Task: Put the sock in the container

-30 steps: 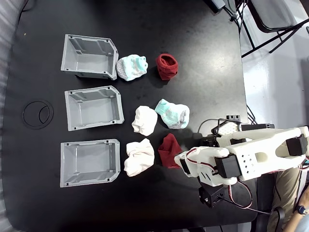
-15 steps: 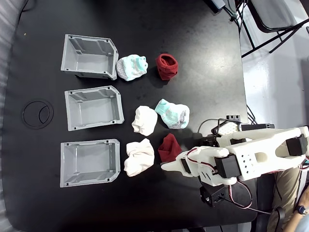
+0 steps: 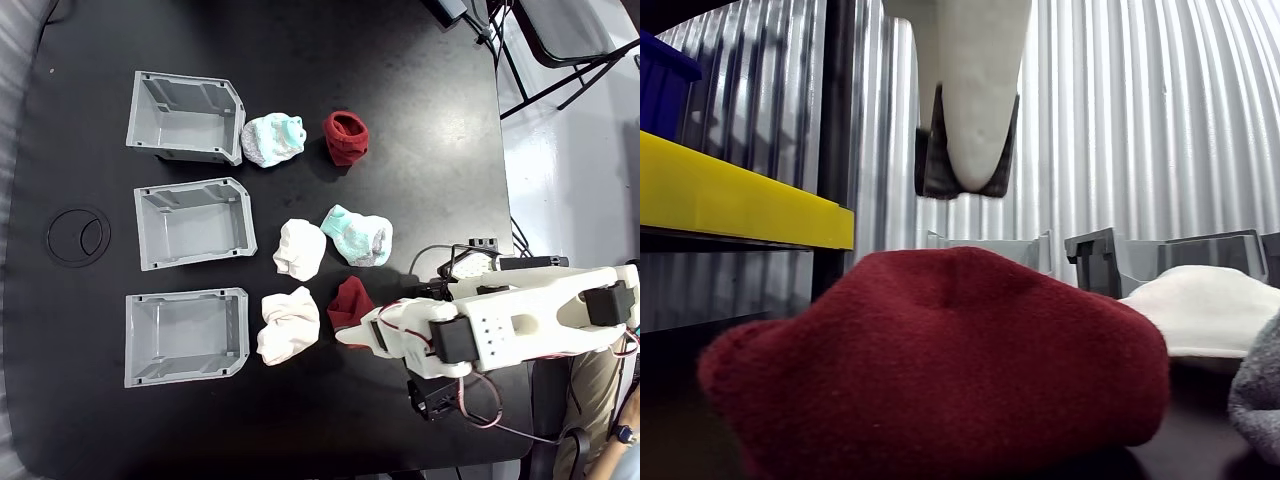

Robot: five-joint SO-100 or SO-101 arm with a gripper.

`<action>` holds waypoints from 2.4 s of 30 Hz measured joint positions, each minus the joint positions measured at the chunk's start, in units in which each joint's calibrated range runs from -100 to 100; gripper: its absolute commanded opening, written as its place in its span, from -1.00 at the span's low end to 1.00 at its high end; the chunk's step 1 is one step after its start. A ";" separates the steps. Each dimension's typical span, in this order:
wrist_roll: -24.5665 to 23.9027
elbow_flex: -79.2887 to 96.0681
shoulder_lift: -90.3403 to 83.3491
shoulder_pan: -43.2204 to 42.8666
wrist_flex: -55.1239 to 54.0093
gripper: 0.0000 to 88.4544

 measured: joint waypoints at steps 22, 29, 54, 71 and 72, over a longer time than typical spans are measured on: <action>0.00 -2.16 7.20 0.11 0.25 -0.14; -0.21 -2.16 11.64 0.11 -0.08 -0.14; 0.21 3.24 12.81 0.00 -9.08 -0.53; 0.21 3.24 12.81 0.00 -9.08 -0.97; 0.21 3.24 12.81 0.00 -9.08 -0.97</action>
